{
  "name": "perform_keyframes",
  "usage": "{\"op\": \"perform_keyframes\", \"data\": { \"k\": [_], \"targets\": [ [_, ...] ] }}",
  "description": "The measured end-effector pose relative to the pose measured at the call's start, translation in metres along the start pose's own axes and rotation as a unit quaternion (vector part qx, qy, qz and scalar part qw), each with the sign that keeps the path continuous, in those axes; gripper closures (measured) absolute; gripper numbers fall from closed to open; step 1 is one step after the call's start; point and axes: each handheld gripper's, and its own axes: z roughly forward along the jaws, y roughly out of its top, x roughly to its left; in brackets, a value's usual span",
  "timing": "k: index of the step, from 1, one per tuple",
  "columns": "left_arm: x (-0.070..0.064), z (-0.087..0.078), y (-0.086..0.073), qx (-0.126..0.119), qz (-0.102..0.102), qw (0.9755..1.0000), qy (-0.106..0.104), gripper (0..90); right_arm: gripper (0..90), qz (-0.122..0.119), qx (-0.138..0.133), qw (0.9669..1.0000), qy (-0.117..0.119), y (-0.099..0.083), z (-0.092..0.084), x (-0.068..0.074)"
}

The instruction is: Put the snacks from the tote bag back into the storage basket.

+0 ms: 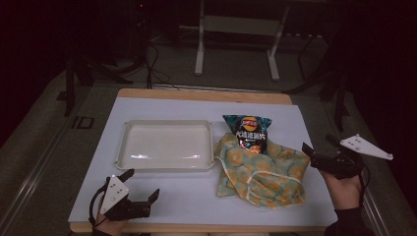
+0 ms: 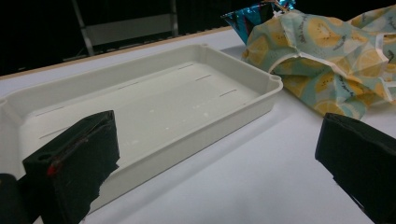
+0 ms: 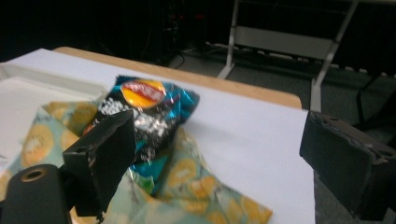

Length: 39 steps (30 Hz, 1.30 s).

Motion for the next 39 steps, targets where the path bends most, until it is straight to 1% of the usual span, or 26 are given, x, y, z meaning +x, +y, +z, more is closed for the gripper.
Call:
{"op": "perform_keyframes", "data": {
  "k": [2, 3, 5, 7, 9, 10, 11, 12, 13, 15, 16, 17, 18, 20, 21, 22, 24, 25, 27, 29, 30, 31, 32, 33, 34, 39],
  "targets": [
    [0.0, 0.0, 0.0, 0.001, 0.001, 1.0, -0.001, 0.2, 10.6, -0.002, -0.001, 1.0, 0.006, 0.004, 0.001, 0.001],
    [0.0, 0.001, 0.0, 0.002, 0.003, 1.0, -0.001, 0.2, 10.5, -0.011, 0.0, 0.9997, 0.023, 0.015, 0.006, 0.004],
    [0.0, 0.001, 0.0, 0.003, 0.003, 1.0, -0.002, 0.2, 10.6, -0.015, -0.004, 0.9993, 0.035, 0.02, 0.01, 0.005],
    [-0.001, 0.001, 0.0, 0.002, 0.003, 1.0, -0.003, 0.2, 10.7, -0.016, -0.003, 0.9984, 0.055, 0.026, 0.013, 0.006],
    [0.0, 0.001, 0.0, 0.003, 0.004, 1.0, -0.003, 0.2, 12.8, -0.022, -0.002, 0.9972, 0.072, 0.031, 0.017, 0.007],
    [0.0, 0.001, 0.0, 0.003, 0.004, 1.0, -0.003, 0.2, 13.4, -0.03, 0.001, 0.9963, 0.081, 0.033, 0.02, 0.008],
    [0.0, 0.001, 0.0, 0.003, 0.003, 1.0, -0.004, 0.2, 13.4, -0.03, 0.001, 0.9963, 0.081, 0.033, 0.02, 0.008],
    [0.0, 0.002, 0.0, 0.003, 0.002, 1.0, -0.004, 0.2, 14.2, -0.038, 0.006, 0.9954, 0.088, 0.036, 0.022, 0.009],
    [0.0, 0.002, 0.0, 0.005, 0.002, 1.0, -0.004, 0.2, 14.3, -0.045, 0.011, 0.9934, 0.105, 0.041, 0.028, 0.01],
    [0.0, 0.002, 0.0, 0.006, 0.002, 1.0, -0.005, 0.2, 15.0, -0.046, 0.015, 0.9909, 0.125, 0.045, 0.034, 0.01],
    [0.0, 0.002, 0.0, 0.006, 0.002, 1.0, -0.005, 0.2, 15.0, -0.046, 0.015, 0.9909, 0.125, 0.045, 0.034, 0.01],
    [0.001, 0.002, 0.0, 0.007, 0.001, 1.0, -0.006, 0.2, 15.2, -0.054, 0.018, 0.9892, 0.135, 0.048, 0.039, 0.011],
    [0.001, 0.002, 0.0, 0.007, 0.001, 1.0, -0.006, 0.2, 15.2, -0.054, 0.018, 0.9892, 0.135, 0.048, 0.039, 0.011],
    [0.001, 0.003, -0.001, 0.008, 0.001, 0.9999, -0.007, 0.2, 15.8, -0.061, 0.024, 0.9857, 0.155, 0.053, 0.049, 0.014],
    [0.001, 0.003, -0.001, 0.008, 0.001, 0.9999, -0.007, 0.2, 15.9, -0.062, 0.027, 0.9847, 0.161, 0.054, 0.052, 0.015],
    [0.001, 0.003, -0.001, 0.008, 0.0, 0.9999, -0.008, 0.2, 15.9, -0.062, 0.027, 0.9847, 0.161, 0.054, 0.052, 0.015],
    [0.001, 0.003, -0.001, 0.008, 0.0, 0.9999, -0.009, 0.2, 19.4, -0.07, 0.039, 0.9808, 0.178, 0.056, 0.065, 0.017],
    [0.001, 0.003, -0.001, 0.008, 0.0, 0.9999, -0.009, 0.2, 19.4, -0.071, 0.041, 0.9805, 0.179, 0.056, 0.068, 0.018],
    [0.002, 0.003, -0.001, 0.008, 0.001, 0.9999, -0.01, 0.2, 20.6, -0.066, 0.052, 0.9782, 0.19, 0.056, 0.079, 0.018],
    [0.002, 0.003, -0.001, 0.008, 0.0, 0.9999, -0.01, 0.2, 22.0, -0.065, 0.059, 0.9781, 0.189, 0.055, 0.086, 0.018],
    [0.002, 0.003, -0.001, 0.009, 0.0, 0.9999, -0.011, 0.2, 23.3, -0.066, 0.065, 0.9765, 0.195, 0.055, 0.092, 0.018],
    [0.002, 0.004, -0.001, 0.009, 0.001, 0.9999, -0.011, 0.2, 25.8, -0.073, 0.07, 0.976, 0.193, 0.055, 0.096, 0.018],
    [0.002, 0.004, -0.001, 0.009, 0.001, 0.9999, -0.011, 0.2, 25.8, -0.073, 0.07, 0.976, 0.193, 0.055, 0.096, 0.018],
    [0.002, 0.004, -0.001, 0.009, 0.001, 0.9999, -0.012, 0.2, 27.7, -0.08, 0.081, 0.9748, 0.192, 0.054, 0.104, 0.017],
    [0.001, 0.004, -0.001, 0.01, 0.001, 0.9999, -0.011, 0.2, 29.5, -0.081, 0.083, 0.974, 0.195, 0.054, 0.108, 0.016],
    [0.001, 0.004, -0.001, 0.01, 0.003, 0.9999, -0.013, 0.2, 33.1, -0.09, 0.097, 0.9734, 0.187, 0.053, 0.129, 0.012]
  ]
}}
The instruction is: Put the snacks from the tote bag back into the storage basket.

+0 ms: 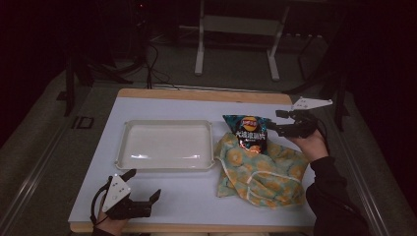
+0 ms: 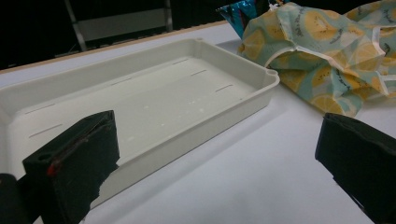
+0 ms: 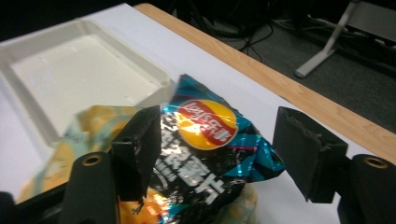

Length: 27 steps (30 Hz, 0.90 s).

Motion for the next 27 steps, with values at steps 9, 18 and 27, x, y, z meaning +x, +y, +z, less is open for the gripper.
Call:
{"op": "perform_keyframes", "data": {
  "k": [9, 18, 27],
  "targets": [
    [0.0, 0.0, 0.0, 0.002, 0.001, 1.0, 0.0, 0.2, 38.4, -0.002, 0.041, 0.9991, -0.012, -0.001, 0.028, -0.019],
    [0.0, 0.001, -0.001, 0.004, 0.0, 1.0, 0.002, 0.2, 37.8, 0.03, 0.074, 0.9968, -0.007, -0.009, 0.047, -0.038],
    [-0.001, 0.003, -0.002, 0.01, 0.002, 0.9999, 0.003, 0.2, 37.3, 0.038, 0.09, 0.9952, 0.001, -0.019, 0.066, -0.052]
  ]
}}
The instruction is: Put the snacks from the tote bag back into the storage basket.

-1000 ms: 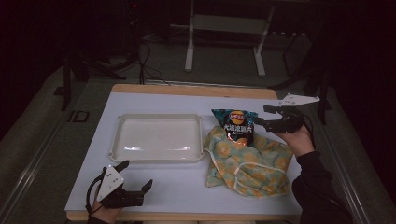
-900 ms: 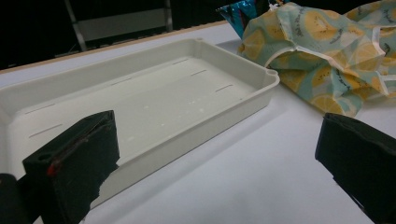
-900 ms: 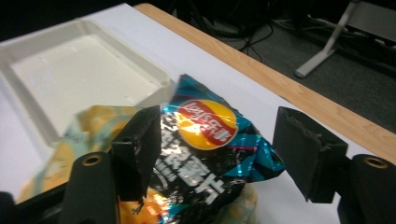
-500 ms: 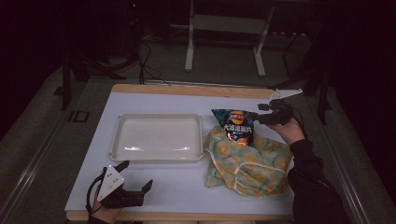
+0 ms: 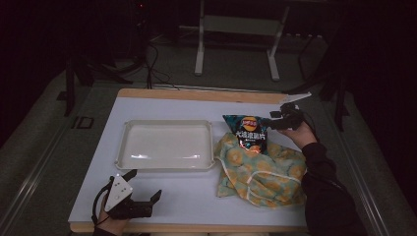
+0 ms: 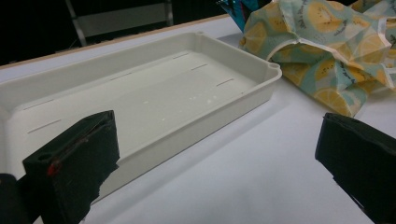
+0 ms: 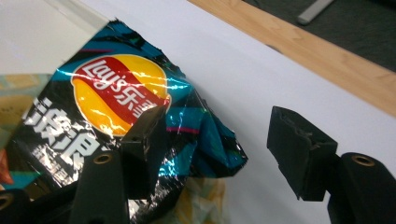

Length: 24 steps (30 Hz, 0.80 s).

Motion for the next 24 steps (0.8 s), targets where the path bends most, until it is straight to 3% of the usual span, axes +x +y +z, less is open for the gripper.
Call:
{"op": "perform_keyframes", "data": {
  "k": [4, 12, 14, 17, 18, 19, 20, 24],
  "targets": [
    [0.001, 0.0, 0.0, 0.002, -0.002, 1.0, 0.002, 0.2, 36.7, 0.005, 0.007, 0.9998, 0.018, -0.001, 0.005, -0.004],
    [0.002, 0.001, -0.001, 0.005, -0.005, 1.0, 0.001, 0.2, 36.7, 0.009, 0.058, 0.9958, 0.071, -0.002, 0.024, -0.013],
    [0.003, 0.002, -0.001, 0.005, -0.008, 1.0, 0.0, 0.2, 50.3, 0.01, 0.063, 0.9937, 0.092, -0.004, 0.027, -0.015],
    [0.003, 0.002, -0.001, 0.006, -0.009, 0.9999, -0.001, 0.2, 76.8, 0.005, 0.071, 0.9935, 0.088, -0.005, 0.027, -0.015],
    [0.003, 0.002, -0.001, 0.006, -0.009, 0.9999, -0.001, 0.2, 76.8, 0.005, 0.071, 0.9935, 0.088, -0.005, 0.027, -0.015],
    [0.003, 0.002, -0.001, 0.006, -0.01, 0.9999, -0.002, 0.2, 84.5, 0.005, 0.077, 0.9935, 0.084, -0.005, 0.028, -0.013],
    [0.003, 0.002, -0.001, 0.005, -0.01, 0.9999, -0.001, 0.2, 88.6, -0.003, 0.088, 0.9944, 0.059, -0.005, 0.029, -0.009],
    [0.003, 0.002, -0.001, 0.005, -0.012, 0.9999, -0.001, 0.2, 89.3, -0.009, 0.08, 0.9959, 0.041, -0.003, 0.025, -0.004]
  ]
}}
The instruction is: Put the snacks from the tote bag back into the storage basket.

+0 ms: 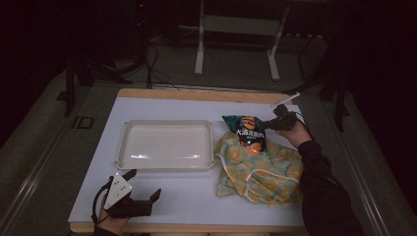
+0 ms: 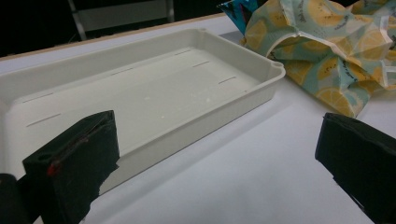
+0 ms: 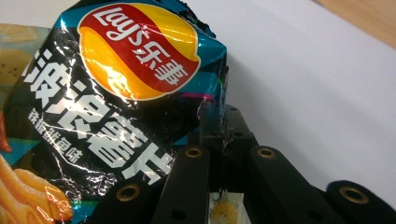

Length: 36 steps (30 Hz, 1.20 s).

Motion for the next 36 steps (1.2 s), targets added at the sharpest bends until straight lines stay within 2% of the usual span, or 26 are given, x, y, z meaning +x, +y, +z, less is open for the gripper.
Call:
{"op": "perform_keyframes", "data": {
  "k": [8, 12, 16, 26, 36],
  "targets": [
    [-0.001, 0.0, 0.0, 0.0, 0.004, 1.0, 0.002, 0.2, 89.4, -0.019, -0.026, 0.9992, -0.022, 0.003, -0.022, 0.012],
    [-0.001, 0.0, 0.0, 0.0, 0.004, 1.0, 0.002, 0.2, 89.7, -0.03, -0.04, 0.9986, -0.016, 0.005, -0.035, 0.017],
    [-0.001, 0.0, 0.001, 0.002, 0.006, 1.0, 0.002, 0.2, 89.8, -0.047, -0.059, 0.9971, -0.009, 0.009, -0.054, 0.029],
    [-0.002, 0.0, 0.0, 0.003, 0.008, 1.0, 0.005, 0.2, 89.8, -0.066, -0.093, 0.9934, 0.013, 0.011, -0.078, 0.043],
    [-0.002, 0.0, 0.0, 0.003, 0.009, 0.9999, 0.006, 0.2, 89.8, -0.077, -0.111, 0.9908, 0.002, 0.018, -0.102, 0.05]
  ]
}}
